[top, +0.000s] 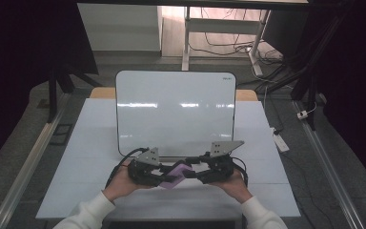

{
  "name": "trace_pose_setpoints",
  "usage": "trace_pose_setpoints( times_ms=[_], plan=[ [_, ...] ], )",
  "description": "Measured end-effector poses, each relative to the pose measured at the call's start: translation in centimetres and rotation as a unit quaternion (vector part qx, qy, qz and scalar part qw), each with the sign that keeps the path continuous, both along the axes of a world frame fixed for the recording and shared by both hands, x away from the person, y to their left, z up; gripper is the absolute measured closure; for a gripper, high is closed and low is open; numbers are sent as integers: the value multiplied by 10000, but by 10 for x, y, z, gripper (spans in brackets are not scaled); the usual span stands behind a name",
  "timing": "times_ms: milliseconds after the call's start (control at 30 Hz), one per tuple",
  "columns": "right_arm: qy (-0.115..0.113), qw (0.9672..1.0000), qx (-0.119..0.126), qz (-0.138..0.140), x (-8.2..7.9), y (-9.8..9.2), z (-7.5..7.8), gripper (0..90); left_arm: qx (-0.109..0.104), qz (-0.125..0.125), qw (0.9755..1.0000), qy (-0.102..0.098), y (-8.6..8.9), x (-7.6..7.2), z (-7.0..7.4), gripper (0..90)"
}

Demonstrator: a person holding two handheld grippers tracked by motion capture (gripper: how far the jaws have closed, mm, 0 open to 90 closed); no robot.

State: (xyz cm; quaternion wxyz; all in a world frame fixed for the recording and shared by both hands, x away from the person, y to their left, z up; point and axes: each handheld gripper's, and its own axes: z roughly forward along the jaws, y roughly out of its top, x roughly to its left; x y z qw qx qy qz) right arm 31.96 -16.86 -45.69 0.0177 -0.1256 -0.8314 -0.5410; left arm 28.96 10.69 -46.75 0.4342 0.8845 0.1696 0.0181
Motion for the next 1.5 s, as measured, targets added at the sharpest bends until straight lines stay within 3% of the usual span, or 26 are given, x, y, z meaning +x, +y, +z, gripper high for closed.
trace_pose_setpoints(
  times_ms=[167,233,300,433,500,600,900,1000,1100,1200,1300,1367,1500],
  plan=[
    [-87,9982,261,-541,1,-15,4,370,-50,322,9995,-15,13,3,5,651],
    [-180,9966,276,-751,1,-21,5,364,-112,566,9983,-47,22,3,9,651],
    [-321,9937,238,-1051,-1,-30,4,364,-154,807,9966,-79,30,3,13,651],
    [-565,9854,31,-1606,-4,-47,-3,361,-370,1351,9900,-166,49,3,25,651],
    [-669,9805,-105,-1846,-8,-58,-10,361,-492,1627,9852,-208,59,3,30,651],
    [-621,9766,-190,-2049,-9,-72,-17,361,-593,1956,9785,-278,69,4,37,651],
    [-748,9636,-707,-2467,-9,-97,-38,352,-801,2652,9593,-540,95,7,54,650],
    [-732,9616,-711,-2547,-8,-99,-40,350,-893,2821,9532,-621,102,9,62,650],
    [-751,9606,-767,-2565,-8,-100,-42,344,-965,3030,9456,-693,108,15,72,649],
    [-798,9603,-790,-2554,-8,-99,-42,342,-904,3242,9383,-790,111,23,82,649],
    [-812,9603,-821,-2539,-9,-100,-42,342,-914,3473,9290,-892,112,32,91,649],
    [-813,9598,-844,-2551,-8,-99,-44,342,-926,3581,9248,-896,113,37,95,648],
    [-820,9597,-847,-2552,-8,-99,-44,342,-883,3851,9133,-985,111,45,103,648]
  ],
)
